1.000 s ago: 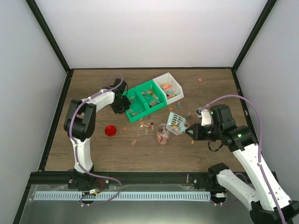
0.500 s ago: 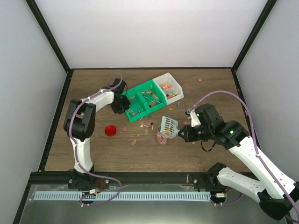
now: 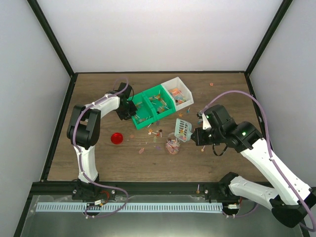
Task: Pack the candies
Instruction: Place the fake candies in the packing bottle, then scoop the fake candies from the storage box.
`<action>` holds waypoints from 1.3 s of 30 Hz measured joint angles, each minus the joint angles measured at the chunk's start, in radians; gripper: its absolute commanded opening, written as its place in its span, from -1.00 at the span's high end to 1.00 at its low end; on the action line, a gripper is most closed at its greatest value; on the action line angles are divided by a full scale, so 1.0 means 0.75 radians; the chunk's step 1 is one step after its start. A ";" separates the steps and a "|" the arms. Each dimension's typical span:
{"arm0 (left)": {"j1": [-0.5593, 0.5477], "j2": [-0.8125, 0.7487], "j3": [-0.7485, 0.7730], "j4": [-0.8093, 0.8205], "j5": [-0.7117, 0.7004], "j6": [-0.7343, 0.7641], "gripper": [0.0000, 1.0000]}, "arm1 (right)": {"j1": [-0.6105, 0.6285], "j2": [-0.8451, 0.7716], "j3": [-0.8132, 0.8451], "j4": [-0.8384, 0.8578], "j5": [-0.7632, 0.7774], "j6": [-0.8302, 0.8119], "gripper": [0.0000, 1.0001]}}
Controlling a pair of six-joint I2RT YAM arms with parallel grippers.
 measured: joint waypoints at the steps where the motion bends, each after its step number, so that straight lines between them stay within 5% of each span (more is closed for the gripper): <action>1: 0.001 0.000 0.000 0.000 0.000 0.001 0.60 | 0.001 0.005 0.005 -0.005 0.002 -0.003 0.99; 39: 0.034 0.000 -0.003 0.005 0.030 0.020 0.60 | 0.154 0.131 0.178 -0.155 0.134 0.035 0.99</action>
